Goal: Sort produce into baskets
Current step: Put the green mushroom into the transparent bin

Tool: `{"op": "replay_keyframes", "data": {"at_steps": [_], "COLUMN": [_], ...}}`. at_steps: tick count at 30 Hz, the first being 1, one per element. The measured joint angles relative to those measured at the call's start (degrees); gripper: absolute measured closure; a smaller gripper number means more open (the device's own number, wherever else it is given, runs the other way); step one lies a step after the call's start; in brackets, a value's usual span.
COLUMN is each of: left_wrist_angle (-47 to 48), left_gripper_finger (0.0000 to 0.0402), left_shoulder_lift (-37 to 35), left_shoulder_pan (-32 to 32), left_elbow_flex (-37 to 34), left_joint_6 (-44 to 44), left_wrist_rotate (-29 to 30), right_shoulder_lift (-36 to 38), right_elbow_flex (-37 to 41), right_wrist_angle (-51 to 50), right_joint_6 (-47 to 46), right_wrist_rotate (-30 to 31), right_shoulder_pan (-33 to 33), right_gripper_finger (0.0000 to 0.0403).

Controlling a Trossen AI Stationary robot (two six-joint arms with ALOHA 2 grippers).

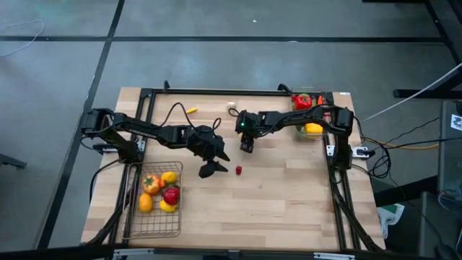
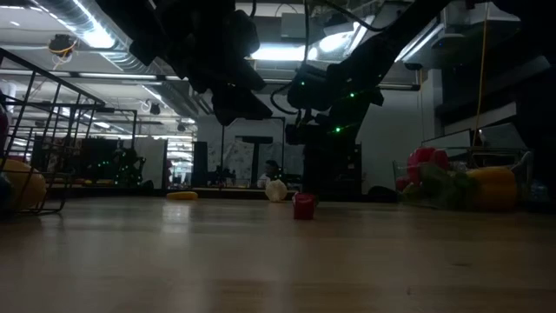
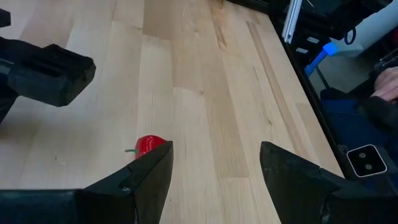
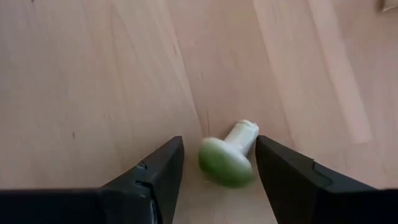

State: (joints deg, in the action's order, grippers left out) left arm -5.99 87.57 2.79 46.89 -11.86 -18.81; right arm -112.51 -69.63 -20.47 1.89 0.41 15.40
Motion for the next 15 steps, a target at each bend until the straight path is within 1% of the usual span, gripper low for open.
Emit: {"op": "replay_keyframes", "data": {"at_steps": [6,8,15], "left_wrist_angle": [0.7,0.7,0.7], "left_gripper_finger": [0.0164,0.0164,0.0164], "left_shoulder_lift": [0.0,0.0,0.0], "left_shoulder_pan": [0.0,0.0,0.0], "left_elbow_flex": [0.0,0.0,0.0], "left_joint_6": [0.0,0.0,0.0], "left_wrist_rotate": [0.0,0.0,0.0], "right_shoulder_lift": [-0.2,-0.2,-0.2], "right_elbow_flex": [0.0,0.0,0.0], "right_wrist_angle": [-0.1,-0.1,-0.2], "right_joint_6": [0.0,0.0,0.0], "right_wrist_rotate": [0.0,0.0,0.0], "right_shoulder_pan": [0.0,0.0,-0.1], "right_gripper_finger": [0.0201,0.0208,0.0264]}}
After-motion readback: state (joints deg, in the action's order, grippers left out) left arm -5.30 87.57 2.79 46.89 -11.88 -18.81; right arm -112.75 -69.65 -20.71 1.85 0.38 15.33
